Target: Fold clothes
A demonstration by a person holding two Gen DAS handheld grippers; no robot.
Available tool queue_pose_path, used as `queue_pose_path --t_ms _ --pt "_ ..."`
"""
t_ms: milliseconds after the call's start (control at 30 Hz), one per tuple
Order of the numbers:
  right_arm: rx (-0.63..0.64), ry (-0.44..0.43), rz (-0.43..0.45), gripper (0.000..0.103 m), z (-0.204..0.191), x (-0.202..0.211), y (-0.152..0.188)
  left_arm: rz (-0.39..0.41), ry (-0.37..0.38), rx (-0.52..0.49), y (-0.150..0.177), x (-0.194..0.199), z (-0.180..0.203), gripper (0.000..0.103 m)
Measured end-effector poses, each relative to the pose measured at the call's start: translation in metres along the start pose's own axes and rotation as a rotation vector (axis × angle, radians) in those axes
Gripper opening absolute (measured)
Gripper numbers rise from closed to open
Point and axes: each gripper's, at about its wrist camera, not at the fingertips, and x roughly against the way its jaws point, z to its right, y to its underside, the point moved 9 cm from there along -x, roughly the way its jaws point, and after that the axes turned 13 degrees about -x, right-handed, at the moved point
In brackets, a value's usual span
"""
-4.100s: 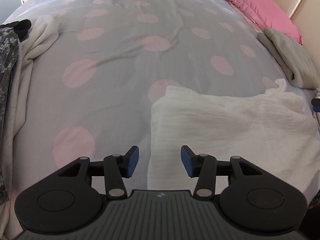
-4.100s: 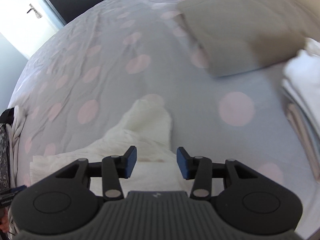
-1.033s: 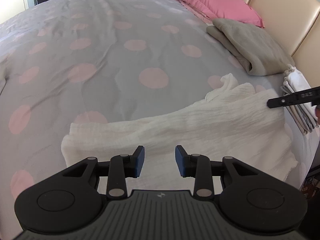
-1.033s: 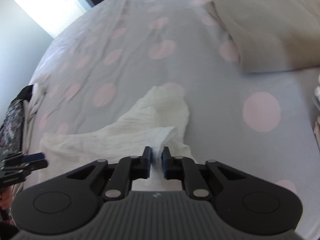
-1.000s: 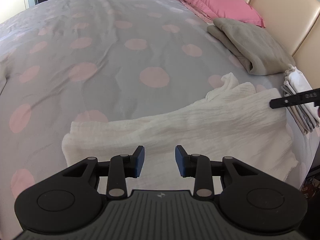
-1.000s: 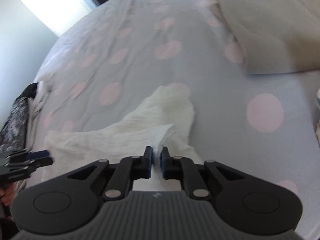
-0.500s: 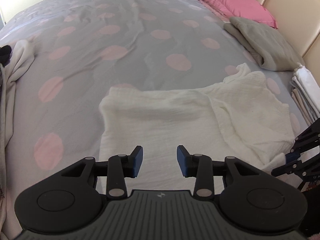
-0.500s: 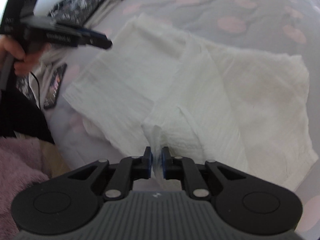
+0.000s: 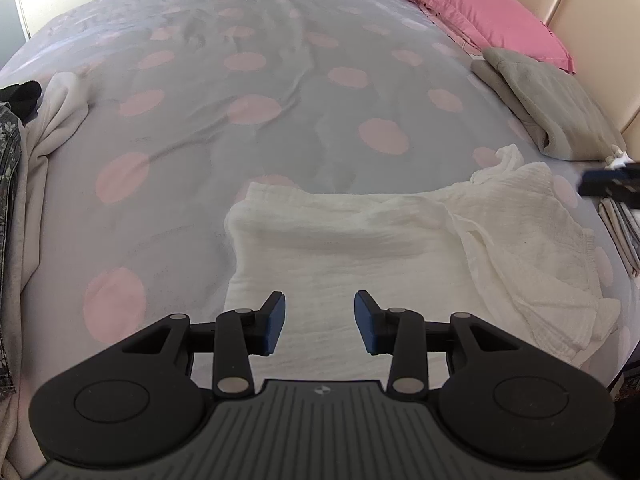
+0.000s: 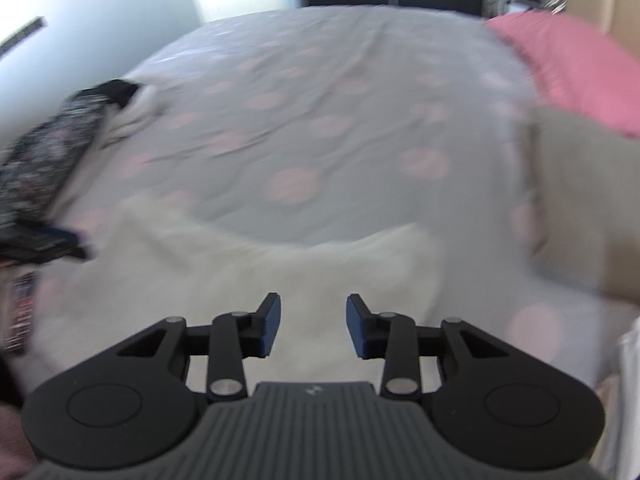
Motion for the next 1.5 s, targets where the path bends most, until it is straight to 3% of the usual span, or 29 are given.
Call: queue_pose_path --t_ms 67,267,300,333,367,533,767,900,1067,1233,1500 --pt "-0.024 0.077 0.004 0.039 0.019 -0.022 -0.013 0.003 0.01 0.012 -0.001 0.0 -0.002 0.036" --pt "-0.211 0.038 -0.104 0.039 0.049 -0.078 -0.024 0.004 0.025 0.043 -0.005 -0.002 -0.008 0.037" --pt "-0.215 0.039 -0.105 0.035 0.046 -0.083 -0.024 -0.002 0.027 0.045 -0.005 -0.003 -0.009 0.037" --pt "-0.208 0.038 -0.107 0.016 0.044 -0.085 -0.025 -0.005 0.029 0.046 -0.005 -0.004 -0.009 0.037" --pt "-0.183 0.045 -0.109 0.013 0.04 -0.085 -0.025 -0.009 0.03 0.048 -0.005 -0.005 -0.01 0.037" --pt "0.083 0.022 -0.099 0.013 0.007 -0.053 -0.014 -0.027 0.022 0.063 0.0 -0.009 -0.015 0.037" --pt "0.39 0.026 -0.154 0.013 -0.02 -0.039 0.034 -0.044 0.031 0.05 0.002 -0.013 -0.008 0.037" --pt "0.501 0.031 -0.253 0.013 -0.025 -0.052 0.068 -0.047 0.03 0.043 0.002 -0.013 -0.005 0.037" --pt "0.563 0.051 -0.31 0.018 -0.024 -0.06 0.09 -0.061 0.023 0.044 0.006 -0.016 -0.005 0.037" --pt "0.504 0.005 -0.266 0.034 -0.021 -0.038 0.072 -0.067 0.031 0.056 0.007 -0.019 -0.006 0.037" --pt "0.158 -0.026 -0.105 0.036 0.021 -0.013 -0.006 -0.052 0.057 0.059 0.004 -0.023 -0.004 0.037"
